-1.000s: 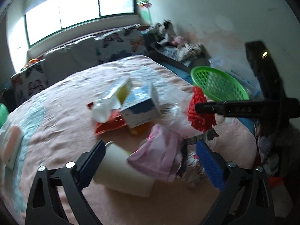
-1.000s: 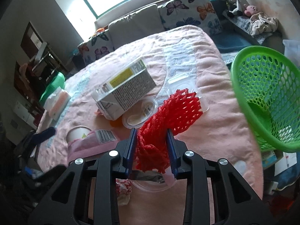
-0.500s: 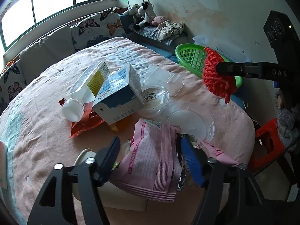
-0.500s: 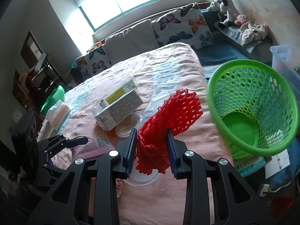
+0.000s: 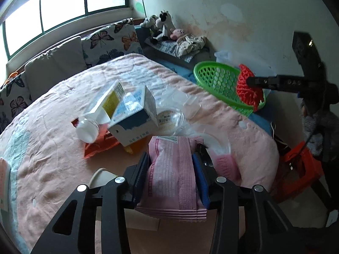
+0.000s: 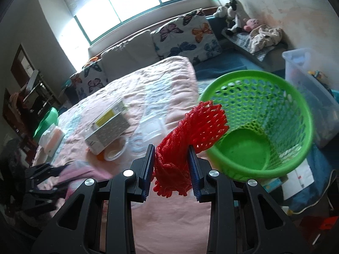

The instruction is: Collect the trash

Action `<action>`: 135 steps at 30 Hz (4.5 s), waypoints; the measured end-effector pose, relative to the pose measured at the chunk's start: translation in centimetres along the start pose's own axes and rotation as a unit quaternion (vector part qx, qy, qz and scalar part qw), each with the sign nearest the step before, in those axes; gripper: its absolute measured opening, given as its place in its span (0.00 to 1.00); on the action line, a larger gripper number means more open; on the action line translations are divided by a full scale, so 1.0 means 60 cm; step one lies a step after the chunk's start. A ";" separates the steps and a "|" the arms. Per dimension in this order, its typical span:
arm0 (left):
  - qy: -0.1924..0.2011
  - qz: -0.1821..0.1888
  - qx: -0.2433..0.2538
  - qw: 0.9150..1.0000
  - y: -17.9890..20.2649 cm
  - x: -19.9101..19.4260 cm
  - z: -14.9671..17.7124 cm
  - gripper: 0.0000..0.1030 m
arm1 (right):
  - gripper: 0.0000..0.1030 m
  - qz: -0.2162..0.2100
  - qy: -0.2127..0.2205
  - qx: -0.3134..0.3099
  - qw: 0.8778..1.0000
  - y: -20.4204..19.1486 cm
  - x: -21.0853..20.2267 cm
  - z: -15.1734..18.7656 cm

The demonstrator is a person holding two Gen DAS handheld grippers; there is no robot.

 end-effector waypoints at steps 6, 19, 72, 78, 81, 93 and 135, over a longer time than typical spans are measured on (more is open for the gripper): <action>0.032 0.004 0.000 0.999 0.021 -0.035 -0.039 0.40 | 0.31 0.043 -0.001 0.006 0.999 0.067 -0.003 -0.006; 0.028 0.040 0.008 0.999 0.133 0.043 -0.143 0.40 | 0.52 0.065 -0.021 0.023 0.997 0.183 0.033 -0.002; 0.051 -0.043 -0.059 0.996 0.099 0.019 -0.131 0.71 | 0.81 -0.035 -0.004 -0.072 0.997 -0.039 -0.045 0.109; 0.060 -0.075 -0.094 0.991 0.031 -0.024 -0.083 0.72 | 0.81 -0.074 -0.025 -0.105 0.991 -0.128 -0.021 0.129; 0.063 -0.090 -0.117 0.987 -0.002 -0.039 -0.057 0.72 | 0.81 -0.093 -0.036 -0.117 0.988 -0.170 -0.004 0.138; 0.047 -0.112 -0.212 0.970 -0.107 -0.057 0.034 0.72 | 0.81 -0.120 -0.065 -0.152 0.979 -0.269 0.061 0.159; 0.000 -0.069 -0.417 0.906 -0.159 0.037 0.093 0.67 | 0.50 -0.075 -0.034 -0.110 0.991 -0.170 -0.001 0.137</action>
Point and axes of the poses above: each gripper's, at about its wrist camera, not at the fingertips, and x roughly the way its jaws point, y to its right, z to its underside, the point moved 6 cm from there along x, roughly the way its jaws point, and after that the axes turned 10 degrees about -x, right-handed, at the moved point
